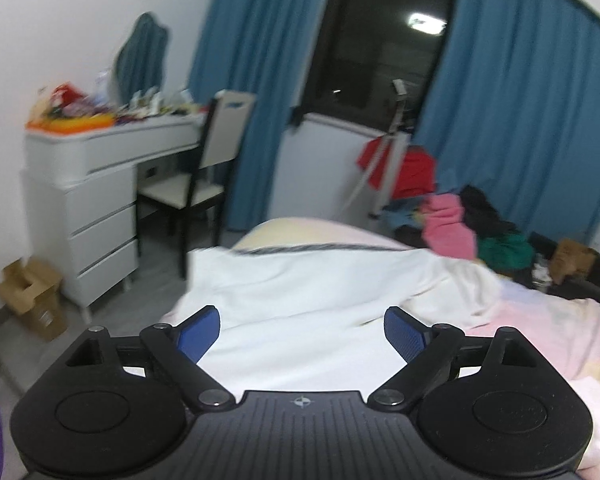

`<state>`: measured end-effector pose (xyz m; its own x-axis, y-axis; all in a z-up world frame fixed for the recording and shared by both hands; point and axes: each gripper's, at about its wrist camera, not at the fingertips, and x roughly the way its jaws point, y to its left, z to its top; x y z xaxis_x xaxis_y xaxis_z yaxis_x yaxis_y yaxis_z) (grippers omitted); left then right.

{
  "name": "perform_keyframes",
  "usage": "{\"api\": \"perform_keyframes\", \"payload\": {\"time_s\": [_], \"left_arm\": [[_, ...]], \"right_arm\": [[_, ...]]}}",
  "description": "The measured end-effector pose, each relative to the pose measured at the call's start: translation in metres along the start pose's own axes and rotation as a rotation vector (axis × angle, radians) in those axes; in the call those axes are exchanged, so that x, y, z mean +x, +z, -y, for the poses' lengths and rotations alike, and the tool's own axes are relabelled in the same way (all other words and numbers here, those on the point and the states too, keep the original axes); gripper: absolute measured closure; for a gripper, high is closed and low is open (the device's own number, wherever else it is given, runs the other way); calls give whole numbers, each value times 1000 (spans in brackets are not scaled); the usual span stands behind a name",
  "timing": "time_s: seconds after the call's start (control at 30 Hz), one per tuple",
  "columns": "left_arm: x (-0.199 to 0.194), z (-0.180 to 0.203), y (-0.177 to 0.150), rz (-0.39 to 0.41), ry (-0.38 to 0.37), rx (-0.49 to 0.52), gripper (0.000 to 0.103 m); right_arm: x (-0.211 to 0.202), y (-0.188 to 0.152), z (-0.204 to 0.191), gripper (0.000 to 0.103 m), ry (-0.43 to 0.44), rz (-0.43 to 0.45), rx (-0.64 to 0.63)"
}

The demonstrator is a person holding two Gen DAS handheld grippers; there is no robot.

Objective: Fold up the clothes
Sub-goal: 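Lower the sweatpants flat onto the bed and open both tools, then grasp the pant leg hem with the right tool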

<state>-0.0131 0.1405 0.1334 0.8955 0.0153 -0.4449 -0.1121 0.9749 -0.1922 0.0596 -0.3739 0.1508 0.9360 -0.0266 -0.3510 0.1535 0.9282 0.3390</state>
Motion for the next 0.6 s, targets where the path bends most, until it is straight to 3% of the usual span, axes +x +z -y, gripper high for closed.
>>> {"api": "perform_keyframes", "payload": {"time_s": [0.17,0.33,0.5,0.6], "left_arm": [[13,62,-1,14,-43,63,11],[30,111,-26,15,-84,128,11],[53,125,-64,16,-69,220,11],[69,123,-80,-7,-74,218,11]], "right_arm": [[-4,-4,-32,29,78,19,-34],[7,-28,-47,29,113,12,-62],[19,-61,-56,29,166,-3,-86],[26,-78,-56,29,188,-40,-78]]}}
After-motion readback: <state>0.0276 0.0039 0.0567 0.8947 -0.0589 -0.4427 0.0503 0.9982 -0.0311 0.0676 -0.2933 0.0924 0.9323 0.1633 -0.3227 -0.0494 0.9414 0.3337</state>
